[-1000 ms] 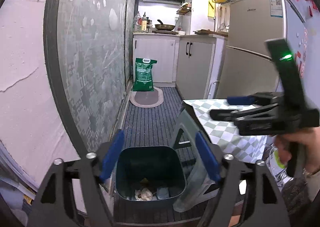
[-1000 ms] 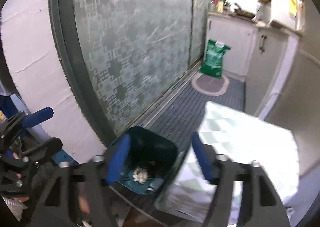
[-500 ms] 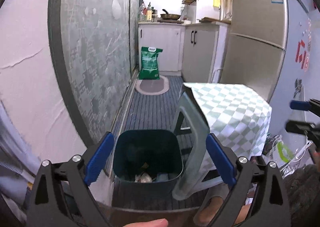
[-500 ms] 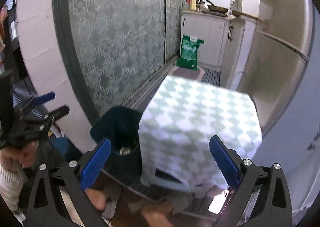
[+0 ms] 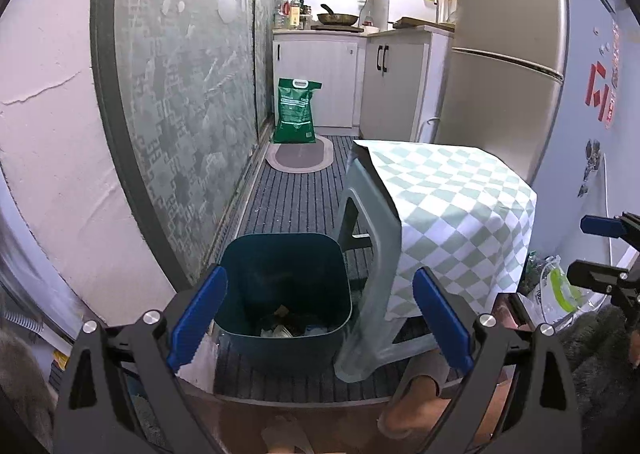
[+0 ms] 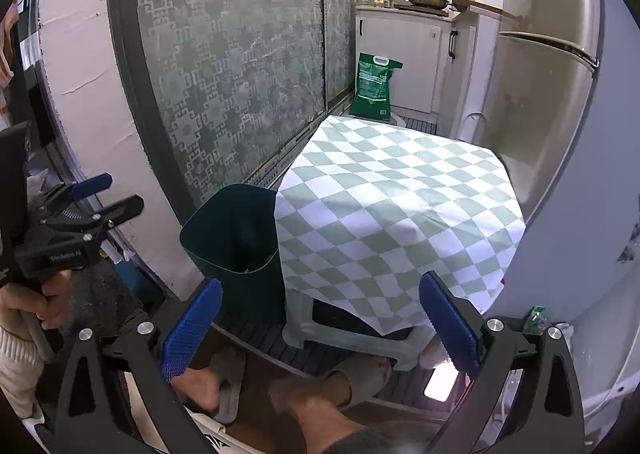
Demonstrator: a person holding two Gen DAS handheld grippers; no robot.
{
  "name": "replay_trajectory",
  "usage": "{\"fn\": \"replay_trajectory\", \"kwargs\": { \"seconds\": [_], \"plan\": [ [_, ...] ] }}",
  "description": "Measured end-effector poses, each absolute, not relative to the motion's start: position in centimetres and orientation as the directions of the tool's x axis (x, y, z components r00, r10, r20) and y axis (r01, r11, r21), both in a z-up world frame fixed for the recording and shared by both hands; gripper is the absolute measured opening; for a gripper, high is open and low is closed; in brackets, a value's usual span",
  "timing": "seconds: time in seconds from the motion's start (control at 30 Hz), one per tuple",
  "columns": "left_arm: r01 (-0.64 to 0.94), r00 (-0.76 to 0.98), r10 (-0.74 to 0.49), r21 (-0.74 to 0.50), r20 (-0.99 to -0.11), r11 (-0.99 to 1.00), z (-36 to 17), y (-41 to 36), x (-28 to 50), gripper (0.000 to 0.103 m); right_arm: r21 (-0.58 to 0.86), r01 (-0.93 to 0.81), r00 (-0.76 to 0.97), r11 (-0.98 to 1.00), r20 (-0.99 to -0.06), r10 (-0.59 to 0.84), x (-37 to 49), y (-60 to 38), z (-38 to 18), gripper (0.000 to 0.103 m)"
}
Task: Collect trash
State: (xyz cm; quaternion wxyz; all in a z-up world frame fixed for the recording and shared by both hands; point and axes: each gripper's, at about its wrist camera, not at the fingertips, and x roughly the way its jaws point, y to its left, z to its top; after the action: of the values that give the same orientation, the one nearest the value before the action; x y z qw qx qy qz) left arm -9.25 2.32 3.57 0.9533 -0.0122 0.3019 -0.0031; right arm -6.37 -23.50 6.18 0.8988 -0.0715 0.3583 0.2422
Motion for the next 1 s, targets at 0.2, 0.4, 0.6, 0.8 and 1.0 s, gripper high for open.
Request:
{"fn": "replay_trajectory", "kwargs": {
  "seconds": [0.2, 0.4, 0.6, 0.8, 1.0],
  "plan": [
    [-0.001, 0.818, -0.015, -0.027, -0.575, 1.000, 3.67, 2.00, -9.37, 0.097, 0.037, -0.488, 0.634, 0.872, -0.672, 0.383, -6.64, -23.33, 6.79, 0.099],
    [0.005, 0.814, -0.019, -0.026, -0.580, 1.000, 3.67, 1.85, -9.39, 0.097, 0.048, -0.487, 0.626, 0.872, -0.678, 0.386, -6.54, -23.27, 6.55, 0.099],
    [0.002, 0.815, -0.016, -0.024, -0.579, 1.000, 3.60, 1.86, -9.41, 0.097, 0.042, -0.492, 0.622, 0.870, -0.681, 0.385, -6.47, -23.06, 6.49, 0.099],
    [-0.005, 0.810, -0.011, -0.025, -0.586, 1.000, 3.34, 1.77, -9.26, 0.098, 0.040, -0.486, 0.622, 0.873, -0.686, 0.378, -6.28, -23.14, 6.23, 0.099],
    [-0.013, 0.808, -0.007, -0.029, -0.589, 1.000, 3.18, 1.83, -9.21, 0.098, 0.040, -0.484, 0.619, 0.874, -0.690, 0.375, -6.18, -23.25, 6.05, 0.099]
  ]
}}
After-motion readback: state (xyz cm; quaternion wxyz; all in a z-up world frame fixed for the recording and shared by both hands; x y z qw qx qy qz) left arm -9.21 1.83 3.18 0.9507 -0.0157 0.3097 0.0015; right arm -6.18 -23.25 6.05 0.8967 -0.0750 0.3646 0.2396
